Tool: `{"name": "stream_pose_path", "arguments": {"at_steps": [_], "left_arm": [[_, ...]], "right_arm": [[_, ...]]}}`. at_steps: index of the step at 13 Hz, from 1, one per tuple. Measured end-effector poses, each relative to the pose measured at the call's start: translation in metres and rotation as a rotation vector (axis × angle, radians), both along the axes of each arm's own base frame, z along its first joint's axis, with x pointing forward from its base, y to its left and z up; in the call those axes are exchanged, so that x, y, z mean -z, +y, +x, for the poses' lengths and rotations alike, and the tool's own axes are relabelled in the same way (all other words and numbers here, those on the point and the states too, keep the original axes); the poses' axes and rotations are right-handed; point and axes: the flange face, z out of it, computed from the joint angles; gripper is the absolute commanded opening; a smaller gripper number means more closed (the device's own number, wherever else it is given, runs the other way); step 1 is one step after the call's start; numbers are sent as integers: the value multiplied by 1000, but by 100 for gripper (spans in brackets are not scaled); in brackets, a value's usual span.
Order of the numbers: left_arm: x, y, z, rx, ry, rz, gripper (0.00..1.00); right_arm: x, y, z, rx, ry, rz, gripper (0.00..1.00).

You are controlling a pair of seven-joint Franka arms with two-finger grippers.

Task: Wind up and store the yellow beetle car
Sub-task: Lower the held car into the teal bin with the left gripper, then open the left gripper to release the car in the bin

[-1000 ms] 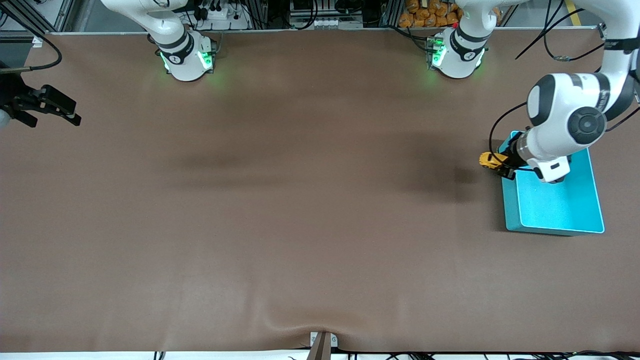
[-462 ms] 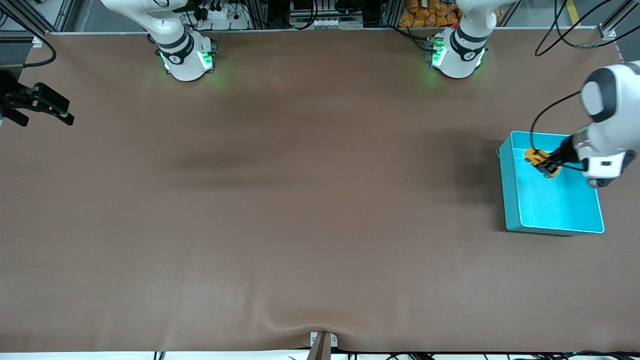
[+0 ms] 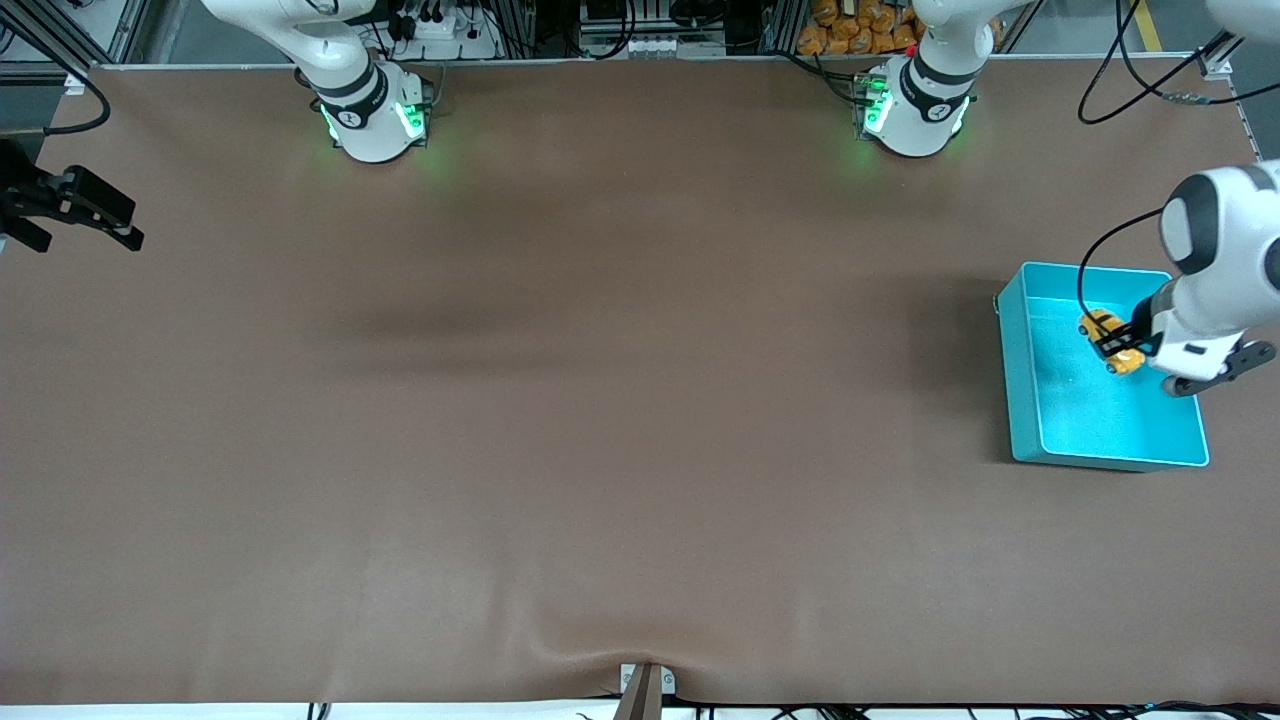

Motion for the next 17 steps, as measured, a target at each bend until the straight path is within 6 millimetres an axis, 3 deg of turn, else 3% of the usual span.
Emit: {"name": "stream_pose_path", "arguments": {"at_steps": [3,11,17], "left_arm": [[24,-5,5,112,16,-20,0],[65,-1,10,267,65,-73,0],[80,9,13,283,81,-89,0]], "right_arm": [[0,0,0,0,0,0,100],[0,-6,0,11,1,-5,100],[0,-9,0,15,1,-5,100]]}}
